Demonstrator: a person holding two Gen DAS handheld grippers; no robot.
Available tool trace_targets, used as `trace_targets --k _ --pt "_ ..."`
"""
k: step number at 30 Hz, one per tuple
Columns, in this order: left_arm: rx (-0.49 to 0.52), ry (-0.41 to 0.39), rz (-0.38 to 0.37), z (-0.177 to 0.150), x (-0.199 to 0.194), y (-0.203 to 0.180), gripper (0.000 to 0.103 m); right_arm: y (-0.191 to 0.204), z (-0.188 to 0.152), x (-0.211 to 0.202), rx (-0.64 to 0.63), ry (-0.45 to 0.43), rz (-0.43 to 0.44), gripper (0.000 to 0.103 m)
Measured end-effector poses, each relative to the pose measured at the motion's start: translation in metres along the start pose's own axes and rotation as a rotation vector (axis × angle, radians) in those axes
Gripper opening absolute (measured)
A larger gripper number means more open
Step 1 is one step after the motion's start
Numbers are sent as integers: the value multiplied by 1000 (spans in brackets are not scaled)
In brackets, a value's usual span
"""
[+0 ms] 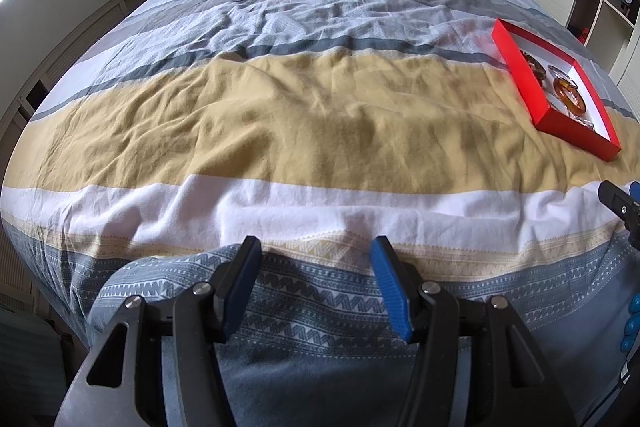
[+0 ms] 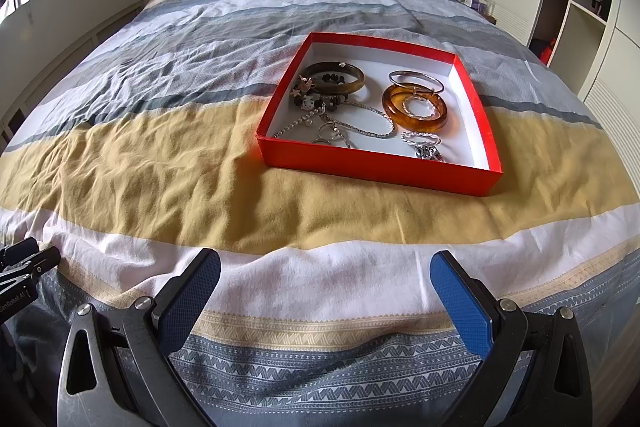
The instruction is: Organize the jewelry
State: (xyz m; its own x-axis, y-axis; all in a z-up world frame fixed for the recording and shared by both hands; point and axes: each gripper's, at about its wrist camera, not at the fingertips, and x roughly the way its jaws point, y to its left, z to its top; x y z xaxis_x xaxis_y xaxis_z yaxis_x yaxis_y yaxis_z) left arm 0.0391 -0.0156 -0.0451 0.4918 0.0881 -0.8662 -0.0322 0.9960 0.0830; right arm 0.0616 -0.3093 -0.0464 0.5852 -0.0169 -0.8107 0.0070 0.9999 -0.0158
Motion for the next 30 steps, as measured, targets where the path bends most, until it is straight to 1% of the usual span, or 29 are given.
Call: trace_targets --k 30 --pt "-17 -12 -10 -5 -9 4 55 2 -5 -8 -12 2 -9 103"
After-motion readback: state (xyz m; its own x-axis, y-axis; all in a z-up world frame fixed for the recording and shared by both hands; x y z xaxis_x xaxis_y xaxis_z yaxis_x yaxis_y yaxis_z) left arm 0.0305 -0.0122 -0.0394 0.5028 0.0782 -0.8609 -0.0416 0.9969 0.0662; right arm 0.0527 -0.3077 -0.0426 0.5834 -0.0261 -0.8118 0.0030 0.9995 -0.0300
